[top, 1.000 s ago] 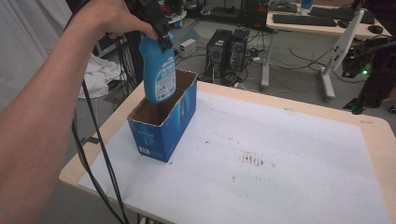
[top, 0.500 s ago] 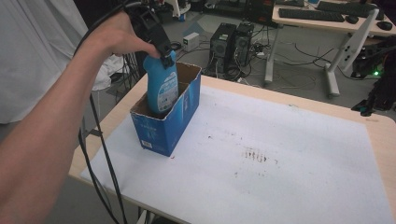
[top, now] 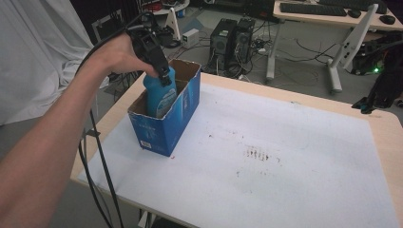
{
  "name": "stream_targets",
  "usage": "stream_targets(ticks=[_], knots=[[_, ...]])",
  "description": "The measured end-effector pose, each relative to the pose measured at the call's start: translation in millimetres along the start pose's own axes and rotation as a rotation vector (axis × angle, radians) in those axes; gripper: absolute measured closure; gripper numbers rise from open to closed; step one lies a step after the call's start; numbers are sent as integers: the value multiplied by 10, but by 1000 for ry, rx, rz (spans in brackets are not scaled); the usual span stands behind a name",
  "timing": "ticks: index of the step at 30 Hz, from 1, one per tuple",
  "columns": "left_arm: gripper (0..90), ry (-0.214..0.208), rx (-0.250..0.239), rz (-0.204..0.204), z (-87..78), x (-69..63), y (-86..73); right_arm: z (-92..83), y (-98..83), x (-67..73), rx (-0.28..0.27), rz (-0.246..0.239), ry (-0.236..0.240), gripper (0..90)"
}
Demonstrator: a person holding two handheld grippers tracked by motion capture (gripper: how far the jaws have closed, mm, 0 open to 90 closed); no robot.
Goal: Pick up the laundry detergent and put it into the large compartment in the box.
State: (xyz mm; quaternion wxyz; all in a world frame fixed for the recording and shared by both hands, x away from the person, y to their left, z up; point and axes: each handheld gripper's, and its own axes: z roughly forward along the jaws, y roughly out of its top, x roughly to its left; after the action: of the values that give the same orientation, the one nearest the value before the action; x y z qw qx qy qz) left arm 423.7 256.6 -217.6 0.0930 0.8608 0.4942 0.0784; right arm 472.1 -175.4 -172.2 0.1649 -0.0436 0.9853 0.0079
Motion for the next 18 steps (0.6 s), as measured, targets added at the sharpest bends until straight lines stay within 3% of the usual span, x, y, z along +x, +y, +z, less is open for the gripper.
stream_targets(ticks=[11, 18], knots=[[379, 16, 30, 52, 243, -2, -45, 12, 20, 8, 5, 0, -1, 119], [379, 3, 44, 84, 358, -2, -62, 36, 20, 8, 7, 3, 3, 119]])
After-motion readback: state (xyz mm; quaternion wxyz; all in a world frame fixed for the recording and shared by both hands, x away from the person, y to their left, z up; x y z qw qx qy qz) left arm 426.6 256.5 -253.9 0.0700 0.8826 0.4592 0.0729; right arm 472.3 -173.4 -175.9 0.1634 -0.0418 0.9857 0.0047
